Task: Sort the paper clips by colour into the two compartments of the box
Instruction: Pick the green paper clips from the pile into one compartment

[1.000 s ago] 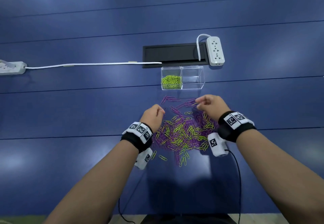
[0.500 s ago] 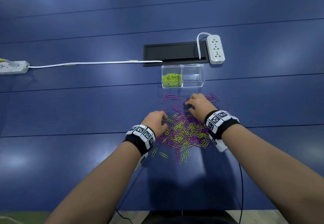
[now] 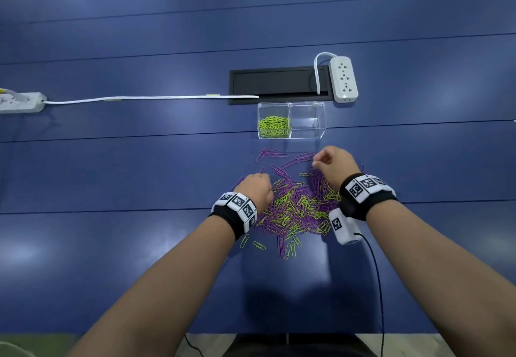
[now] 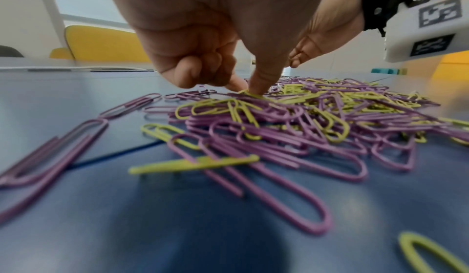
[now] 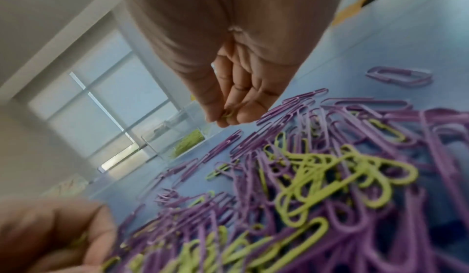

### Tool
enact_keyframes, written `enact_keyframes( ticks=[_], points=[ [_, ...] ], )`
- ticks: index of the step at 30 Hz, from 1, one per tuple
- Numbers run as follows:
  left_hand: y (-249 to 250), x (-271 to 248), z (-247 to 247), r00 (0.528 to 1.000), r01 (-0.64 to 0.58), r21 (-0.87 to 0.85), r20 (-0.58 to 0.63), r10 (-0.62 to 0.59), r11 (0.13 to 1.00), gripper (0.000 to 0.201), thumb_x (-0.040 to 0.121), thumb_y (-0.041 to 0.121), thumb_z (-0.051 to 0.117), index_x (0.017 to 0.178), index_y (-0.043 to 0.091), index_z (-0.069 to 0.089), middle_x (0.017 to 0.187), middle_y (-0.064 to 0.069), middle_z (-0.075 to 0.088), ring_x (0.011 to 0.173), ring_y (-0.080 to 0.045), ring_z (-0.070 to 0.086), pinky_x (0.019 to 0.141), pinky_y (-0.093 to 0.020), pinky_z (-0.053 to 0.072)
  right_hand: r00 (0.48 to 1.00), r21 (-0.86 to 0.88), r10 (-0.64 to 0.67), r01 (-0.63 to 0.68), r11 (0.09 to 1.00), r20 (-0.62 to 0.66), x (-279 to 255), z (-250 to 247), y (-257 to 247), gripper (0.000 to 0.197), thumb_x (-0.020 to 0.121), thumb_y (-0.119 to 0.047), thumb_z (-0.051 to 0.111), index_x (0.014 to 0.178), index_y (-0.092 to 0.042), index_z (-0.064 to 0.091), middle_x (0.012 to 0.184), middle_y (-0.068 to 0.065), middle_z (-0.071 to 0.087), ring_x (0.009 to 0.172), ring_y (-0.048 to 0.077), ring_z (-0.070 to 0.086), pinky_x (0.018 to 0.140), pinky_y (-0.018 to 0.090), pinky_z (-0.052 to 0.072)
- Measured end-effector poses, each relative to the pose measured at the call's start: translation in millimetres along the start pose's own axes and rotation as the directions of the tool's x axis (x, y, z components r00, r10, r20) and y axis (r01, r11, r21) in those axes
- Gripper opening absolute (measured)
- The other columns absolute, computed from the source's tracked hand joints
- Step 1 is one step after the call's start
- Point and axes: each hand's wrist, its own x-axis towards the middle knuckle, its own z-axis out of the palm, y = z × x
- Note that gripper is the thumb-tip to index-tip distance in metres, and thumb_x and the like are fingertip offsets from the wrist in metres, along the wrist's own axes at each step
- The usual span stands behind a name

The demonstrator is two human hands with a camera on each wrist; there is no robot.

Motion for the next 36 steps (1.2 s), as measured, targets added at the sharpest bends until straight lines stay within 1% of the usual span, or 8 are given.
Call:
enact_keyframes(
  ticks=[4, 8, 12, 18, 22, 31, 33, 36],
  points=[
    [4.3, 4.7, -2.7, 0.998, -0.005, 0.046, 0.069, 0.002, 0.999, 0.025, 0.092, 0.018, 0.049, 0.111, 0.004, 0.052, 0.116, -0.014, 0.057, 0.107, -0.031, 0.053, 0.089, -0.038, 0.043, 0.996, 0.125, 0.027, -0.038, 0.991, 0.088, -0.7, 3.8, -7.6, 0.021, 0.091, -0.010, 0.048, 0.096, -0.019, 0.066, 0.082, 0.000, 0.062, 0.072, 0.021, 0.058, 0.068, 0.035, 0.052],
    [8.1, 3.8, 0.5, 0.994, 0.043, 0.022, 0.101, -0.045, 0.999, 0.026, 0.089, 0.016, 0.050, 0.110, 0.001, 0.051, 0.115, -0.017, 0.052, 0.105, -0.036, 0.052, 0.089, -0.044, 0.045, 0.977, -0.180, -0.070, 0.107, 0.978, 0.200, -1.6, 13.0, -20.2, 0.009, 0.088, -0.017, 0.055, 0.087, -0.014, 0.063, 0.085, 0.000, 0.062, 0.078, 0.017, 0.058, 0.072, 0.029, 0.049],
    [-1.2, -0.6, 2.1, 0.996, 0.088, -0.225, 0.002, -0.089, 0.971, 0.021, 0.085, 0.012, 0.049, 0.067, 0.013, 0.039, 0.068, -0.015, 0.043, 0.059, -0.031, 0.045, 0.055, -0.036, 0.038, 0.946, -0.400, -0.120, 0.239, 0.885, 0.300, 1.2, 19.8, -19.4, 0.012, 0.087, -0.017, 0.061, 0.096, -0.009, 0.063, 0.109, 0.010, 0.054, 0.100, 0.027, 0.056, 0.091, 0.037, 0.047],
    [-13.5, -7.4, -2.1, 0.964, 0.125, -0.610, -0.113, -0.242, 0.782, 0.010, 0.086, 0.014, 0.055, 0.078, 0.015, 0.048, 0.066, 0.004, 0.050, 0.052, -0.012, 0.040, 0.049, -0.025, 0.034, 0.935, -0.404, -0.074, 0.220, 0.888, 0.346, 2.0, 23.1, -14.0, 0.020, 0.090, -0.017, 0.052, 0.071, -0.010, 0.056, 0.093, 0.013, 0.058, 0.091, 0.030, 0.057, 0.085, 0.038, 0.047],
    [-17.3, -2.5, -2.8, 0.959, 0.141, -0.860, -0.005, -0.284, 0.491, 0.013, 0.080, 0.005, 0.052, 0.086, 0.017, 0.055, 0.073, -0.005, 0.058, 0.047, -0.011, 0.038, 0.046, -0.024, 0.034, 0.956, -0.228, -0.078, 0.146, 0.963, 0.282, 2.7, 13.0, -20.6, 0.035, 0.091, -0.013, 0.046, 0.060, 0.002, 0.052, 0.059, 0.009, 0.045, 0.053, 0.019, 0.041, 0.049, 0.029, 0.039],
    [-1.5, 6.4, -3.0, 0.926, 0.224, -0.974, 0.203, -0.319, 0.028, 0.026, 0.082, 0.002, 0.029, 0.072, 0.008, 0.052, 0.056, -0.002, 0.038, 0.037, -0.010, 0.030, 0.042, -0.017, 0.025, 0.944, 0.535, 0.153, -0.293, 0.792, 0.291, -1.9, 6.7, -28.4, 0.027, 0.092, 0.000, 0.034, 0.096, -0.002, 0.061, 0.067, 0.005, 0.048, 0.056, 0.016, 0.043, 0.051, 0.026, 0.038],
    [2.3, 10.3, -2.6, 0.908, 0.257, -0.960, 0.201, -0.368, 0.109, 0.020, 0.083, 0.014, 0.039, 0.066, 0.011, 0.050, 0.056, -0.002, 0.039, 0.042, -0.015, 0.032, 0.046, -0.022, 0.027, 0.921, 0.556, 0.195, -0.362, 0.748, 0.337, -1.8, 13.1, -30.9, 0.024, 0.089, -0.002, 0.038, 0.085, -0.002, 0.062, 0.064, 0.007, 0.046, 0.054, 0.018, 0.043, 0.049, 0.028, 0.039],
    [2.8, 11.2, 0.5, 0.937, 0.240, -0.751, 0.012, -0.350, 0.616, 0.021, 0.085, 0.030, 0.054, 0.072, 0.013, 0.052, 0.059, 0.003, 0.045, 0.055, -0.019, 0.041, 0.056, -0.029, 0.036, 0.938, 0.333, 0.158, -0.262, 0.906, 0.309, -3.5, 21.5, -37.4, 0.019, 0.088, -0.022, 0.058, 0.075, -0.008, 0.058, 0.062, 0.005, 0.052, 0.052, 0.018, 0.050, 0.054, 0.030, 0.047]
  ],
)
